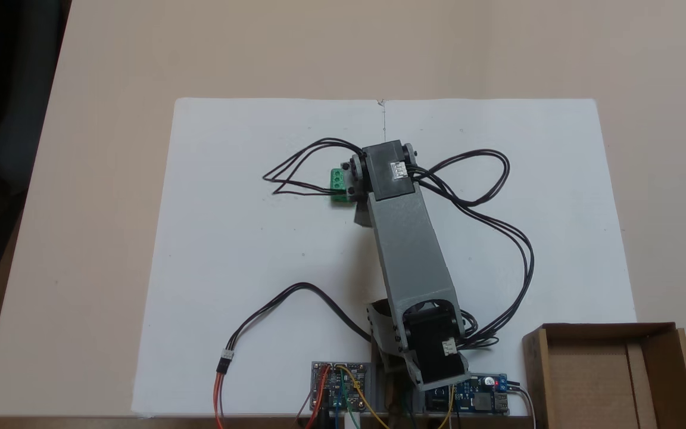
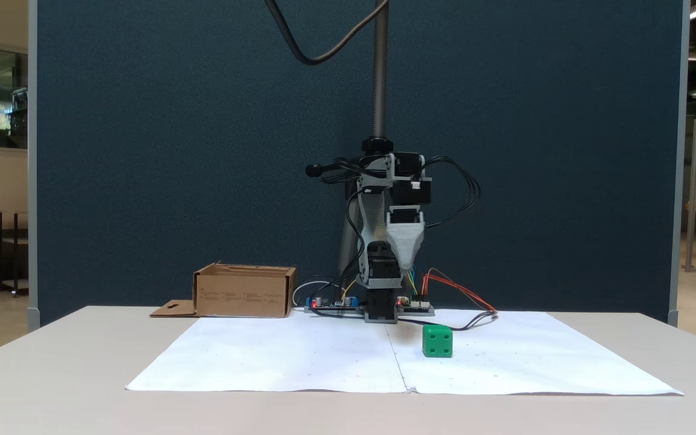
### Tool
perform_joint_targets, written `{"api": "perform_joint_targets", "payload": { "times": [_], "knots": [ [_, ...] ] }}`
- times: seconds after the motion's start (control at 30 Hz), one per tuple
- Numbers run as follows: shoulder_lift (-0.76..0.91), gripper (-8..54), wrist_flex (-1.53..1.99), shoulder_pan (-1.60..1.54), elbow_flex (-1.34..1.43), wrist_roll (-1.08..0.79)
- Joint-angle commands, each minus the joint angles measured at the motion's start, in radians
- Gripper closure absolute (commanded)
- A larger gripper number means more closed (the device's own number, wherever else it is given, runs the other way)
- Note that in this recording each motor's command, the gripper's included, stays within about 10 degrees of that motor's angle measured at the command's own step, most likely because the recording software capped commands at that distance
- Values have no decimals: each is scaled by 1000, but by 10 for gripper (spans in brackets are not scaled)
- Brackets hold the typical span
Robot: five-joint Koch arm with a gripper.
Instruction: Grasp a green dice and put it in the bin.
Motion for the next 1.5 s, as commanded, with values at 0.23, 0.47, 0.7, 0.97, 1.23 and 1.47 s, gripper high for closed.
{"api": "perform_joint_targets", "payload": {
  "times": [0.23,0.47,0.7,0.97,1.23,1.47],
  "knots": [
    [-132,50,-219,-98,-64,72],
    [-199,51,-247,-141,-80,107],
    [-209,51,-247,-144,-129,110],
    [-209,69,-241,-130,-132,107],
    [-209,73,-255,-133,-132,107],
    [-215,72,-290,-94,-132,107]
  ]
}}
